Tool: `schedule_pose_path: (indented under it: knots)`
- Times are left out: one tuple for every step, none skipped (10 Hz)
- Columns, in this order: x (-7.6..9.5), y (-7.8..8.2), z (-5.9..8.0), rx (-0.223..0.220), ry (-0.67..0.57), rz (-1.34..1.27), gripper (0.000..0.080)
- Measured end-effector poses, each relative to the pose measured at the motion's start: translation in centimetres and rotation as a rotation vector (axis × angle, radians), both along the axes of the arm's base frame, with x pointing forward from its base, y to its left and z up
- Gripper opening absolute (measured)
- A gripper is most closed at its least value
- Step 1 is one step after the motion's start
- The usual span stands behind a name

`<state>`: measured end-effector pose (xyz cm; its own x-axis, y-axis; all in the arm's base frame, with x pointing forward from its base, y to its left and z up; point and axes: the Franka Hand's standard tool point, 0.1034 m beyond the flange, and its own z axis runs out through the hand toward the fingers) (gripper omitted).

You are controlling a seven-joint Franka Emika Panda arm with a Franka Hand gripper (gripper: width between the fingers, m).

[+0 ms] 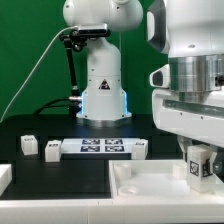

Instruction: Assemble one leg

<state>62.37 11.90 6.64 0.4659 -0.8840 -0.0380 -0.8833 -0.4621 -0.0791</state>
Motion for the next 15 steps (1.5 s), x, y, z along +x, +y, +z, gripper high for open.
schedule_pose_path:
  knots:
    - [0.02,0.10,0.05,-0.003,-0.005,0.061,0.0561]
    - [0.00,0.20,0.04,-0.008,-0.012,0.161,0.0633]
    - [-0.07,0.30,0.03,-0.018,-0.020,0.315,0.0645]
    - [-0.10,0.43,0.02,-0.026,-0.029,0.465,0.0645]
    - [-0.09,0.46,0.03,-0.034,-0.040,0.619,0.0649]
    - [-0.05,0.44,0.09,-0.043,-0.048,0.757,0.0649]
    - [-0.05,0.48,0.10,-0.057,-0.054,0.881,0.0649]
    - [-0.06,0.64,0.17,-0.072,-0.057,0.983,0.0649]
    - [-0.06,0.84,0.27,-0.091,-0.056,1.074,0.0649]
    - [0.03,0.72,0.38,-0.111,-0.052,1.214,0.0649]
    - [0.12,0.59,0.43,-0.121,-0.052,1.298,0.0649]
    - [0.09,0.50,0.34,-0.123,-0.051,1.336,0.0649]
    - [0.10,0.46,0.33,-0.124,-0.051,1.359,0.0649]
    - [0.09,0.46,0.32,-0.124,-0.051,1.358,0.0534]
    - [0.09,0.47,0.31,-0.124,-0.051,1.355,0.0534]
